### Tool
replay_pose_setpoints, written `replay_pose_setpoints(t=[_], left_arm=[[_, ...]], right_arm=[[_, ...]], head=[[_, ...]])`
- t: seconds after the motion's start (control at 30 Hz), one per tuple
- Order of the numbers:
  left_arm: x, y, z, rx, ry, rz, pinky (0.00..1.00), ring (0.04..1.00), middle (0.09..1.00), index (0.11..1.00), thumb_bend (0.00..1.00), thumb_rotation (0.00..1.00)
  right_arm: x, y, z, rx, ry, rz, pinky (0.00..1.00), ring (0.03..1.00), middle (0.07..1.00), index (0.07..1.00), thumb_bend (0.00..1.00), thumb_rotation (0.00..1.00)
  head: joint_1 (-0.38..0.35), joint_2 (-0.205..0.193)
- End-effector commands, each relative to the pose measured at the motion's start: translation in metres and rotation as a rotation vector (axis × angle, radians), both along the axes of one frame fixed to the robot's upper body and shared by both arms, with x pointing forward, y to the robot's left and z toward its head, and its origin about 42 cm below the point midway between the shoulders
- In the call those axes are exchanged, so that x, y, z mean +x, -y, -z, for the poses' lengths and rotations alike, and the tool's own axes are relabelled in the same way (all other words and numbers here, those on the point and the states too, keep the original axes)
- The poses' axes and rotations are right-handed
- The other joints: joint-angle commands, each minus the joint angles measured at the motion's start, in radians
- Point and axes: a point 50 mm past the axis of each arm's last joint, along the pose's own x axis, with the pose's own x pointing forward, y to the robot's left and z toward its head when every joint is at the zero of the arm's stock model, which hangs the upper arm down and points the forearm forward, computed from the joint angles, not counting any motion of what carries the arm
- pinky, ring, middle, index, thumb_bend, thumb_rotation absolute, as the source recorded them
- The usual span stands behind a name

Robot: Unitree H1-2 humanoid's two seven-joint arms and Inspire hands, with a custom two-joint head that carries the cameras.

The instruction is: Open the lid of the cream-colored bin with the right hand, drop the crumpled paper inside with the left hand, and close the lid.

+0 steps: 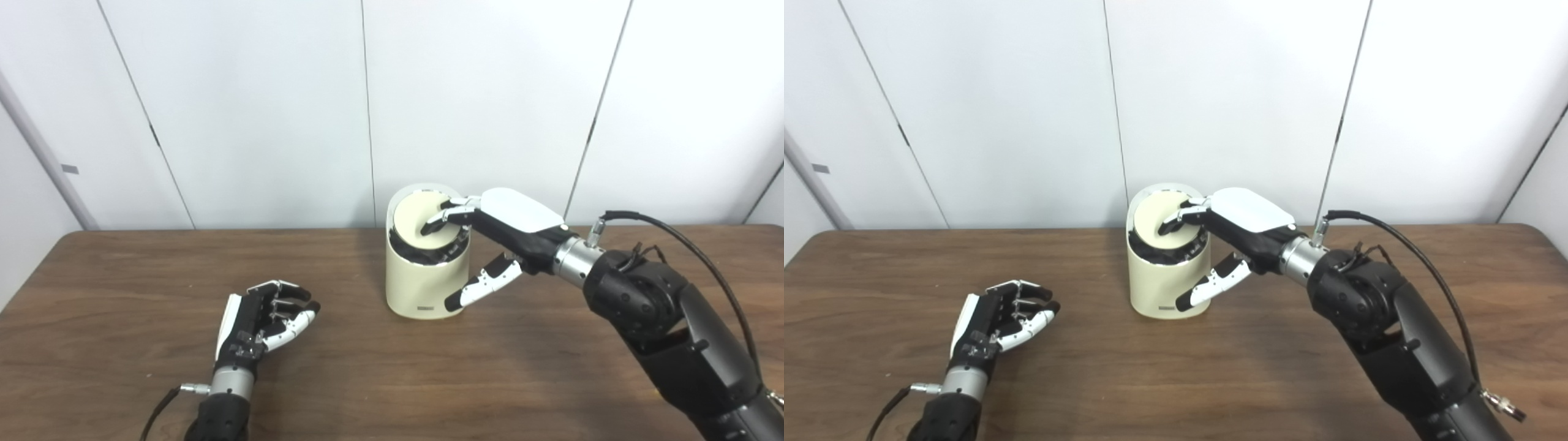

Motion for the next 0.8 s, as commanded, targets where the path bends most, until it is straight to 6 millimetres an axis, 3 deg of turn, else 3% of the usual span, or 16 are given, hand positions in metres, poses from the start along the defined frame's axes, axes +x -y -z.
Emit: replay_pose_setpoints(t=[0.0,0.23,0.47,0.77], left_arm=[[0.008,0.004,-0.021,0.008,0.073,0.019,0.43,0.559,0.643,0.498,0.50,0.06],[0.008,0.002,-0.021,0.007,0.072,0.018,0.44,0.559,0.640,0.498,0.50,0.06],[0.007,0.002,-0.023,0.003,0.074,0.016,0.44,0.563,0.642,0.498,0.50,0.06],[0.006,0.002,-0.023,0.002,0.069,0.015,0.44,0.561,0.637,0.498,0.50,0.06]], right_arm=[[-0.002,-0.003,-0.007,-0.016,0.019,-0.040,0.93,0.913,0.771,0.753,0.79,0.48],[-0.002,0.002,-0.003,-0.088,0.065,-0.054,0.92,0.902,0.723,0.709,0.78,0.47],[-0.002,0.006,0.012,-0.315,0.189,-0.120,0.90,0.863,0.665,0.645,0.79,0.48],[-0.002,0.005,0.018,-0.345,0.193,-0.125,0.89,0.853,0.666,0.648,0.79,0.46]], head=[[0.001,0.002],[0.002,0.004],[0.002,0.011],[0.000,0.016]])
